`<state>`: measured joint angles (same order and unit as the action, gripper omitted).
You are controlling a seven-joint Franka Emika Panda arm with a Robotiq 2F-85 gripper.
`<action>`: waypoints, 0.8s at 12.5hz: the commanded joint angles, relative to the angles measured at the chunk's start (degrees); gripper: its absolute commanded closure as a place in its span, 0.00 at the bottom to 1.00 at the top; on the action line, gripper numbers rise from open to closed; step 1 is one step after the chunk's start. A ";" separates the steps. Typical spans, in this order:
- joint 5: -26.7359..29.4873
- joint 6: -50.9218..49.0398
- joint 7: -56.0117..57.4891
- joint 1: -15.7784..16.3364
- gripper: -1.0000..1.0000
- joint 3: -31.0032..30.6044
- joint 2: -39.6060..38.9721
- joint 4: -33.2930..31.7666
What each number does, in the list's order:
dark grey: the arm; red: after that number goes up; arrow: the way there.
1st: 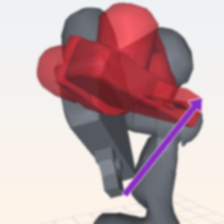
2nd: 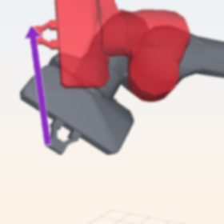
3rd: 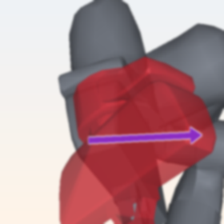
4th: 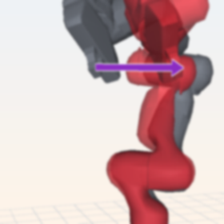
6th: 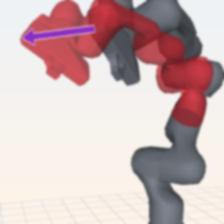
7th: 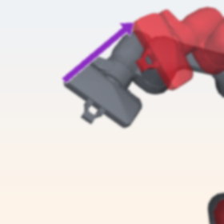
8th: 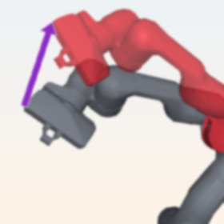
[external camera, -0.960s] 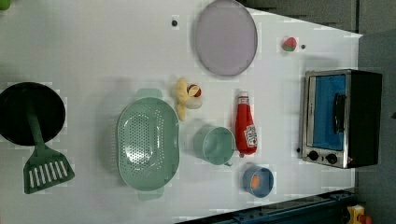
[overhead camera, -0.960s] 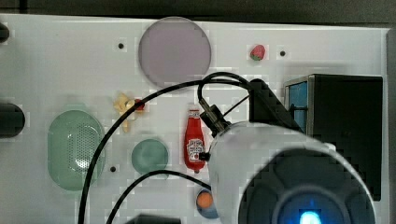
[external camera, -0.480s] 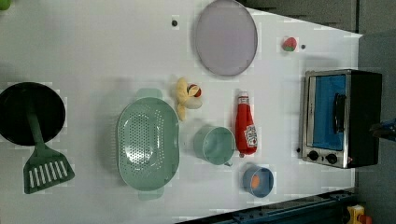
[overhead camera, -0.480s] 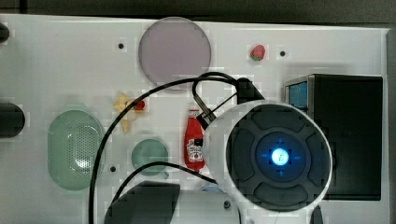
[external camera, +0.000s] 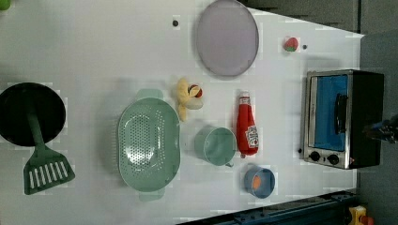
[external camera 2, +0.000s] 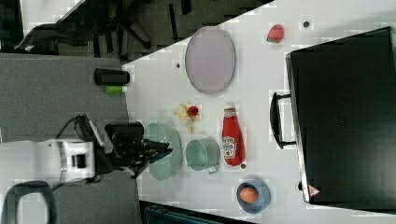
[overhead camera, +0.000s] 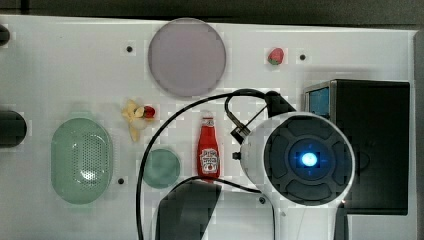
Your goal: Flap open oven.
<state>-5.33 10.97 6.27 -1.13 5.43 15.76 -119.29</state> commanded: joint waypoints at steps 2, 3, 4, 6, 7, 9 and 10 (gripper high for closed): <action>-0.69 8.60 20.15 -1.11 0.82 5.61 -0.61 -4.73; -0.69 10.06 24.27 -1.23 0.82 7.48 -1.15 -5.42; -0.69 11.36 29.11 -1.26 0.82 9.33 -1.99 -5.65; -0.70 14.46 41.05 -1.31 0.82 12.69 -4.10 -5.65; -0.67 16.21 46.90 -1.33 0.82 14.19 -5.23 -5.64; -0.67 20.24 54.91 -1.39 0.82 16.53 -7.75 -5.64; -0.67 22.15 57.36 -1.45 0.82 17.55 -9.07 -5.64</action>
<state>-6.12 32.09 53.24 -2.93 23.64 6.46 -125.22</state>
